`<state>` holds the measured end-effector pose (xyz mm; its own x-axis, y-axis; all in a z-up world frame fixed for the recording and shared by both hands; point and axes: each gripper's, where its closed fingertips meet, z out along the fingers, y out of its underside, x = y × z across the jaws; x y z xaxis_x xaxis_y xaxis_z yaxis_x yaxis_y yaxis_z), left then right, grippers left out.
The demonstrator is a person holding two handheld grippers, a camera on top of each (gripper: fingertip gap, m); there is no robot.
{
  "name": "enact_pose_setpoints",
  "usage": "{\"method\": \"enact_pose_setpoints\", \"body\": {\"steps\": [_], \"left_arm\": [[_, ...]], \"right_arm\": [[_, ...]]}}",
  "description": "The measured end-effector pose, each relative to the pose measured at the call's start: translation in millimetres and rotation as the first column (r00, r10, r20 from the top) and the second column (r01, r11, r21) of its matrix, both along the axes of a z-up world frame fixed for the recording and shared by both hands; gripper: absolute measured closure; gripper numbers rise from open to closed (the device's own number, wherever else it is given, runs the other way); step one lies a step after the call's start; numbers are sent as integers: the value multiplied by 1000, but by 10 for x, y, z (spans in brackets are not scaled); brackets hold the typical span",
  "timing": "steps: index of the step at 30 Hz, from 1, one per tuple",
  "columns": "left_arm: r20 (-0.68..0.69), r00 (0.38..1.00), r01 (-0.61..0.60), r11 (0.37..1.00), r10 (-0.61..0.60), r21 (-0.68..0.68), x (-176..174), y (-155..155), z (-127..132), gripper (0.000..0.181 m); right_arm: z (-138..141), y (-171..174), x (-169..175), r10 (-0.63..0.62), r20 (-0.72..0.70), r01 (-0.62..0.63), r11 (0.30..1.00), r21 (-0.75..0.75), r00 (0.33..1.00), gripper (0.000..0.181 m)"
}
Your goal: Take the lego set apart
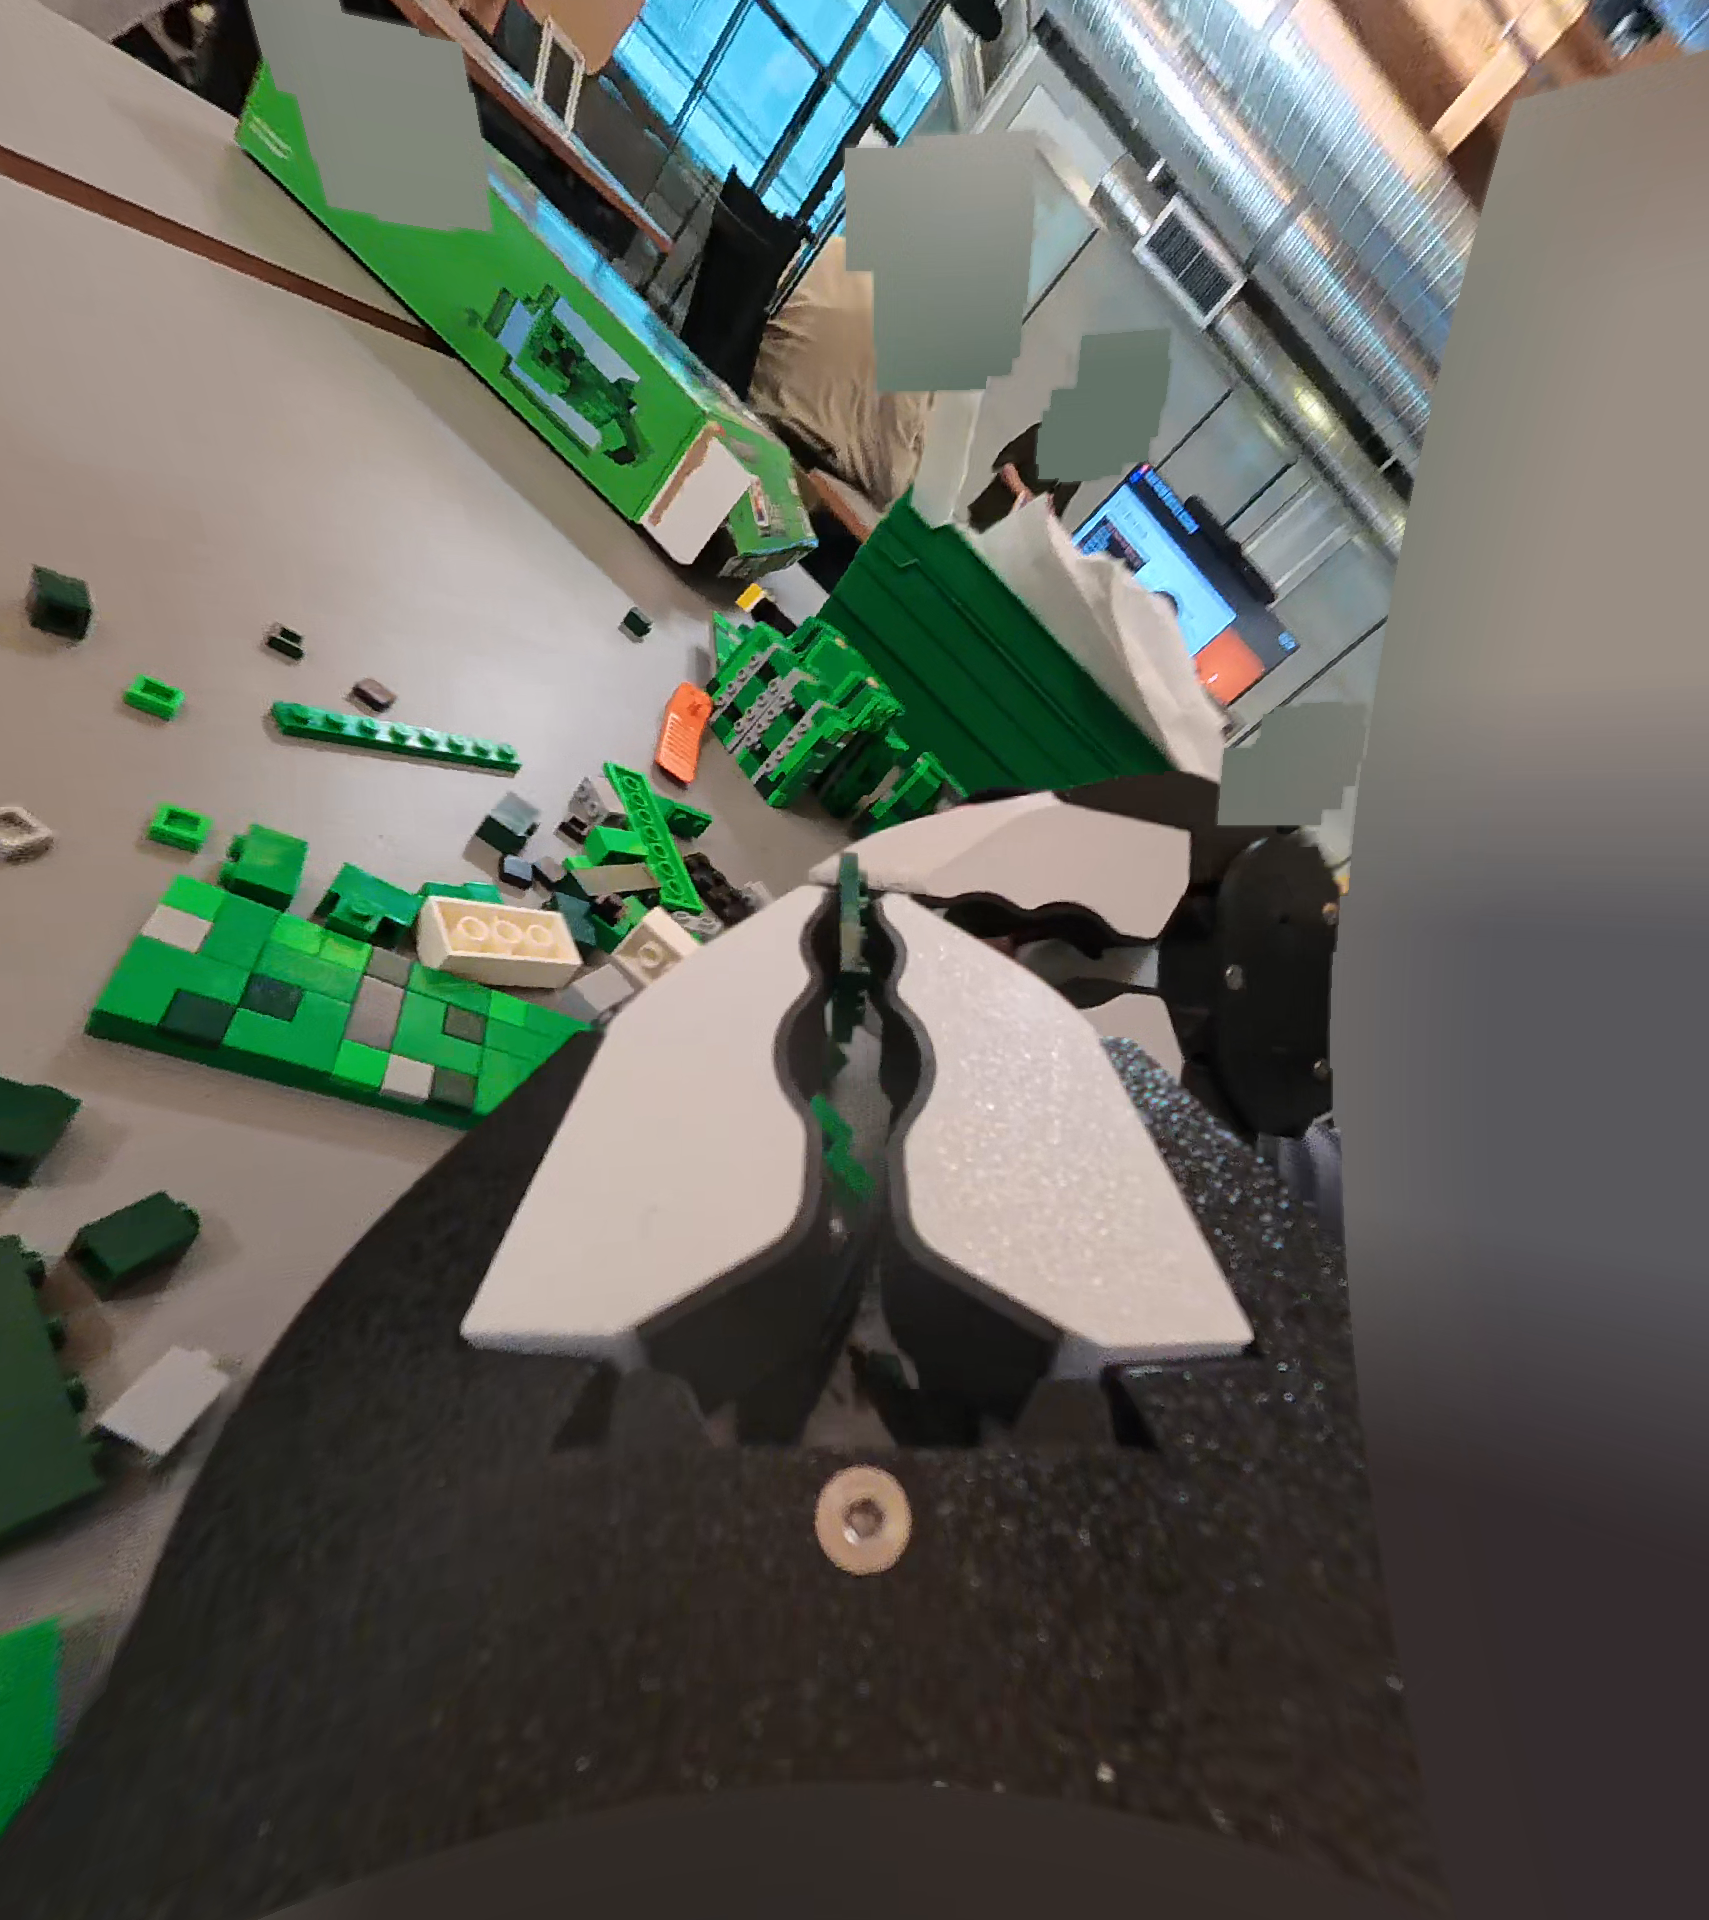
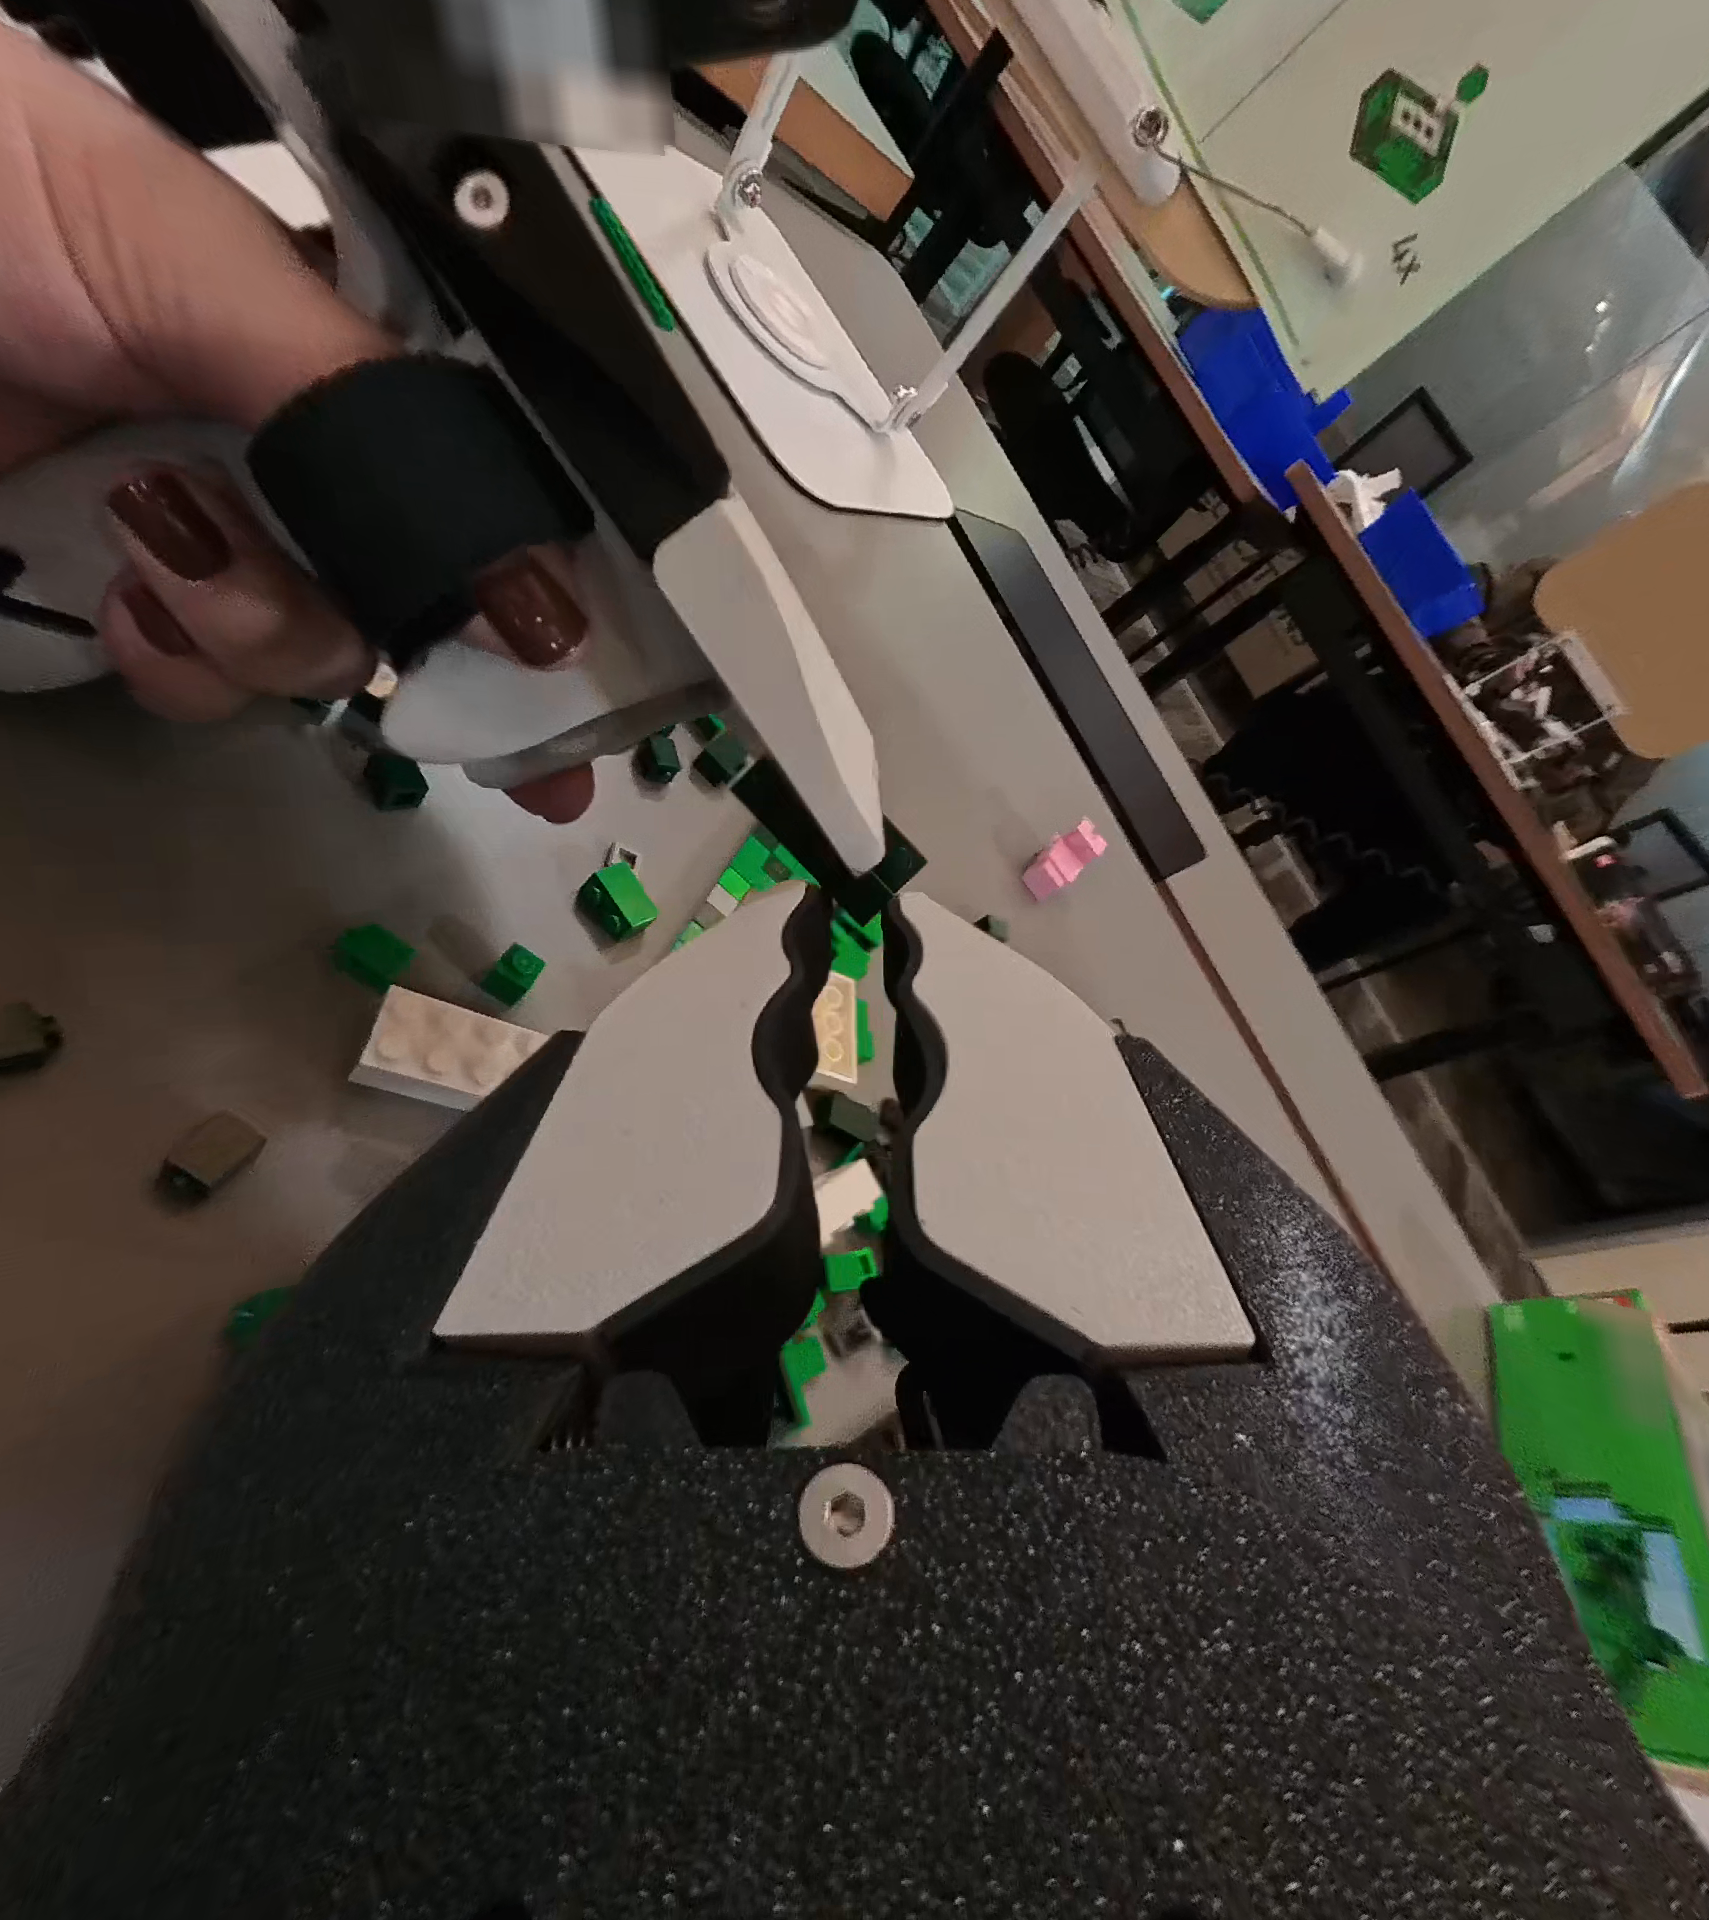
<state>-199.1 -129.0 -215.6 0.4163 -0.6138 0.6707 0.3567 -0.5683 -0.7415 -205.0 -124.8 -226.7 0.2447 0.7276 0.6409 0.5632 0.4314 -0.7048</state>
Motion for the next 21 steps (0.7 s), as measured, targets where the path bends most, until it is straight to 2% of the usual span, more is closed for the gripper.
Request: {"method": "enact_pose_setpoints", "body": {"steps": [2, 5, 7, 10, 12, 14, 17, 19, 21], "left_arm": [[26, 1000, -7, 1000, 8, -10, 3, 5, 20, 177], [52, 998, -45, 999, 47, -26, -26, 31, 51, 177], [87, 994, -59, 997, 63, -56, -52, 33, 30, 178], [99, 993, -65, 996, 71, -65, -83, 50, -13, 177], [93, 991, -95, 995, 96, -18, -108, 77, 32, 177], [109, 987, -118, 993, 115, 22, -120, 82, 78, 178], [107, 992, -76, 997, 73, 25, -52, 52, 74, 177], [92, 995, -48, 998, 45, 31, -4, 24, 66, 177], [92, 996, 7, 999, -11, 37, 25, -29, 78, 177]], "right_arm": [[18, 16, 15, -20, 37, 17, 996, 85, 999, 174], [39, 65, 38, -98, 125, 54, 947, 316, 987, 181], [20, 64, 19, -105, 155, 40, 927, 374, 982, 181], [-26, 0, -7, -21, 102, -4, 969, 247, 995, 181], [24, -51, -18, 35, -25, -34, 998, 49, 999, 179], [75, -31, -12, 41, -113, -53, 993, -108, 993, 162], [29, -27, -25, 60, -120, -80, 983, -166, 991, 147], [22, -72, -47, 91, -134, -113, 979, -167, 987, 154], [65, -73, -4, 126, -165, -158, 966, -202, 978, 169]]}}
